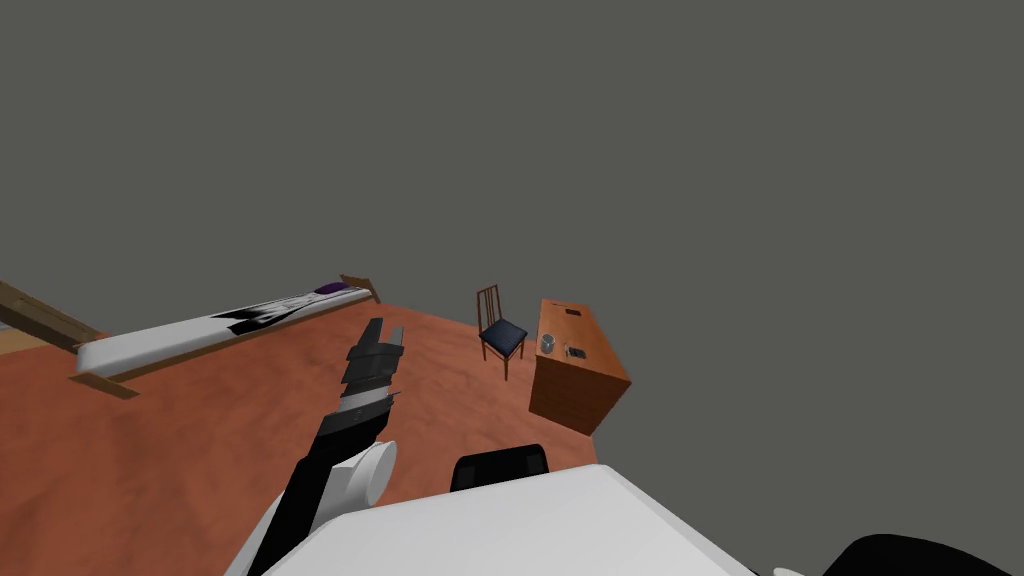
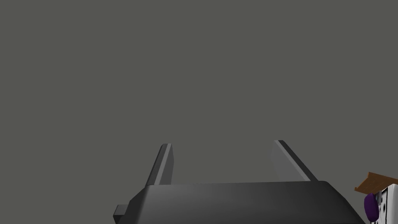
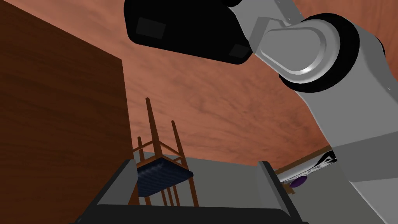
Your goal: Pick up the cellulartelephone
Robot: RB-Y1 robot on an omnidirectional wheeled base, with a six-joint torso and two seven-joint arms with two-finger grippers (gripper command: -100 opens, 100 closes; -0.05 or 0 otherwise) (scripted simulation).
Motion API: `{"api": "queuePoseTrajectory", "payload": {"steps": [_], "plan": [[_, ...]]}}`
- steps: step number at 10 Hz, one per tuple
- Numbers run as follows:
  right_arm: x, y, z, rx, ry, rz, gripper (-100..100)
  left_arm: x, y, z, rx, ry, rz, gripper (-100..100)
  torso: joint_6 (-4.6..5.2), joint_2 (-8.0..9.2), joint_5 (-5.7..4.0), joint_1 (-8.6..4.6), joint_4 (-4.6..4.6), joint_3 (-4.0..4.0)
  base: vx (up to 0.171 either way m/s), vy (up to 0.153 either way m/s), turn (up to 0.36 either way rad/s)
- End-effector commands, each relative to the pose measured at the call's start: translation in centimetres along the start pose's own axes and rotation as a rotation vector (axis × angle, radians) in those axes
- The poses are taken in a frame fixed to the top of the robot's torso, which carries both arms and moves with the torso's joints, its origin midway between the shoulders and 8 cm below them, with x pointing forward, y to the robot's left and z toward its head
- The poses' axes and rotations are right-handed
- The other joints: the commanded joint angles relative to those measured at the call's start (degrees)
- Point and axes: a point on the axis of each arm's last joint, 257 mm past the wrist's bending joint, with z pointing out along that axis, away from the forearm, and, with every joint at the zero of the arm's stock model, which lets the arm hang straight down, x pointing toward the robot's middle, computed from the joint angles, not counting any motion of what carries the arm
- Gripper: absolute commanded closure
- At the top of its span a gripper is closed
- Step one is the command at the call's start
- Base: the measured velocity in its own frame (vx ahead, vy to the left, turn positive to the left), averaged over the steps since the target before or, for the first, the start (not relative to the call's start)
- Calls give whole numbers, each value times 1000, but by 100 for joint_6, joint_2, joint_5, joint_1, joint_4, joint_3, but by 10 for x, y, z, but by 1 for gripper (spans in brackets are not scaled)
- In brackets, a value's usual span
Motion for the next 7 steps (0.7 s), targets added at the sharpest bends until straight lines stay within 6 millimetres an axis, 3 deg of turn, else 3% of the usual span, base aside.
{"api": "queuePoseTrajectory", "payload": {"steps": [1, 4, 6, 7], "plan": [[17, -15, -10, 17, 49, -25, -100, 0, 0, 0, 0, 0, 0, 0, 0, 0, 0, 0, 0, 0, 94, 11, 131], [61, -54, -48, 63, 197, -106, -100, 0, 0, 0, 0, 0, 0, 0, 6, -3, -1, 0, -2, -3, 127, 17, 182], [64, -56, -50, 69, 204, -103, -100, 0, 0, 0, 0, 0, 0, 0, 5, -3, 0, 2, -2, -3, 78, 6, 46], [77, -74, -69, 86, 265, -143, -100, 0, 0, 0, 0, 0, 0, 0, 9, 19, -1, 2, 3, 9, 80, 14, 182]]}}
